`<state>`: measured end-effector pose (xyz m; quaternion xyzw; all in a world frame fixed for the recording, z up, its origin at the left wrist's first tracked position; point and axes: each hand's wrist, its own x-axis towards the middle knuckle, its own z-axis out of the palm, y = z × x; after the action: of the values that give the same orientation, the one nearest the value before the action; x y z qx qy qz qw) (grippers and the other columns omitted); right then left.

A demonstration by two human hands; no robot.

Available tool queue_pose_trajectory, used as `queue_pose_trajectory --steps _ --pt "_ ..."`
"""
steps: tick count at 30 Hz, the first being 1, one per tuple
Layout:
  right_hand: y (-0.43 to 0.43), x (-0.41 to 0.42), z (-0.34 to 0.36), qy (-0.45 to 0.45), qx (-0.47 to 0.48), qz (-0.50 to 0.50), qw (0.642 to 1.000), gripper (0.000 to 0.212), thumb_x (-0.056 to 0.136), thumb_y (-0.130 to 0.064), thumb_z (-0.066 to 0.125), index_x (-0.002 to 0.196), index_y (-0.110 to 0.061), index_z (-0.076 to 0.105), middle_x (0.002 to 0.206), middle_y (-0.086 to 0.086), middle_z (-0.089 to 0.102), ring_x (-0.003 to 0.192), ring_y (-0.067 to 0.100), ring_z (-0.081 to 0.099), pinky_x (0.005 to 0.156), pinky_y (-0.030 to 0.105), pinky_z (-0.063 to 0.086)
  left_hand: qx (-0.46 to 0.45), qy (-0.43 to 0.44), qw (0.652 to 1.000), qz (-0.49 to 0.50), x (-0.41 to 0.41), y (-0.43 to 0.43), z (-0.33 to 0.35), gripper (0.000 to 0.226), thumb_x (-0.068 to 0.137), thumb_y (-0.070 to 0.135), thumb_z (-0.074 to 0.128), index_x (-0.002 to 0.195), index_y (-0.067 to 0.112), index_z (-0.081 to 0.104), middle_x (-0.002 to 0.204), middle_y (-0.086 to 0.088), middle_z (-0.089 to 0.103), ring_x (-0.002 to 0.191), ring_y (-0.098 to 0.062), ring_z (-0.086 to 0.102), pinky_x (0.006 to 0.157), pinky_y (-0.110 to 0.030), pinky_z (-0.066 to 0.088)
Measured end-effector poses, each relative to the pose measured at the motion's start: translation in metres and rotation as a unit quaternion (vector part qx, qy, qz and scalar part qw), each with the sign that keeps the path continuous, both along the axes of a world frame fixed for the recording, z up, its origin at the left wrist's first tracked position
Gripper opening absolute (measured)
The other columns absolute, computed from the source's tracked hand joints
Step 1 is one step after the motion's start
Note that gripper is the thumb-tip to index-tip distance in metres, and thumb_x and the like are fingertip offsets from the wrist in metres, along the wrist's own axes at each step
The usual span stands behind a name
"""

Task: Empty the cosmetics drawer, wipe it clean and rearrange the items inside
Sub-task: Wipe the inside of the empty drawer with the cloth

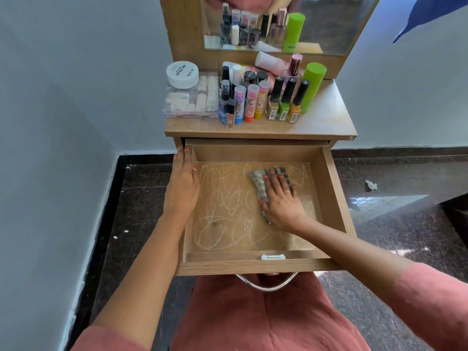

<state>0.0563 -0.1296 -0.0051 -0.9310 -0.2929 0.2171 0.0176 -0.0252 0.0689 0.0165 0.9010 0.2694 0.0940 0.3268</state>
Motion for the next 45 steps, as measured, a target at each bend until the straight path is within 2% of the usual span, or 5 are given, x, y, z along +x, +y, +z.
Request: queue_pose_trajectory --steps 5,12,23,33,45 --pt "-0.016 0.026 -0.002 -0.020 0.006 -0.118 0.993 0.063 0.098 -0.034 0.029 0.146 -0.011 -0.004 0.156 0.009 -0.009 0.144 0.028 -0.008 0.116 0.048 0.002 0.067 0.041 0.997 -0.017 0.000 -0.001 -0.004 0.051 0.101 0.019 0.024 0.146 0.005 0.004 0.156 -0.010 -0.003 0.145 -0.023 -0.005 0.118 -0.033 0.000" --pt "0.014 0.017 -0.008 -0.038 0.047 -0.181 0.982 0.061 0.098 -0.034 0.028 0.146 -0.009 0.000 0.156 0.014 -0.003 0.143 0.033 -0.003 0.114 0.053 0.007 0.111 0.083 0.989 -0.045 -0.002 -0.001 -0.002 0.058 0.100 0.029 0.026 0.146 0.006 -0.002 0.156 -0.010 -0.008 0.144 -0.023 -0.012 0.115 -0.033 -0.007" --pt "0.097 -0.018 -0.008 -0.064 0.036 -0.111 0.991 0.058 0.099 -0.025 0.029 0.146 -0.007 0.000 0.155 0.017 -0.001 0.142 0.035 0.003 0.114 0.051 0.011 0.125 0.065 0.989 -0.039 0.000 -0.002 -0.004 0.054 0.099 0.020 0.025 0.146 0.003 0.003 0.156 -0.013 -0.003 0.145 -0.024 -0.006 0.117 -0.034 -0.004" --pt "0.115 -0.022 -0.013 -0.090 0.049 0.099 0.990 0.052 0.099 -0.021 0.028 0.147 -0.015 0.008 0.156 0.011 0.006 0.142 0.031 0.008 0.113 0.048 0.014 0.120 0.057 0.991 -0.034 0.001 -0.003 -0.004 0.052 0.099 0.018 0.025 0.146 0.003 0.007 0.156 -0.013 0.001 0.145 -0.024 -0.003 0.118 -0.035 -0.001" --pt "0.059 0.006 -0.007 -0.100 0.024 0.076 0.992 0.051 0.100 -0.030 0.023 0.147 -0.019 0.005 0.157 0.003 0.005 0.144 0.023 0.007 0.117 0.041 0.011 0.142 0.067 0.987 -0.029 0.000 -0.002 -0.005 0.052 0.099 0.018 0.026 0.146 0.004 0.011 0.156 -0.012 0.004 0.145 -0.026 -0.001 0.118 -0.040 0.003"
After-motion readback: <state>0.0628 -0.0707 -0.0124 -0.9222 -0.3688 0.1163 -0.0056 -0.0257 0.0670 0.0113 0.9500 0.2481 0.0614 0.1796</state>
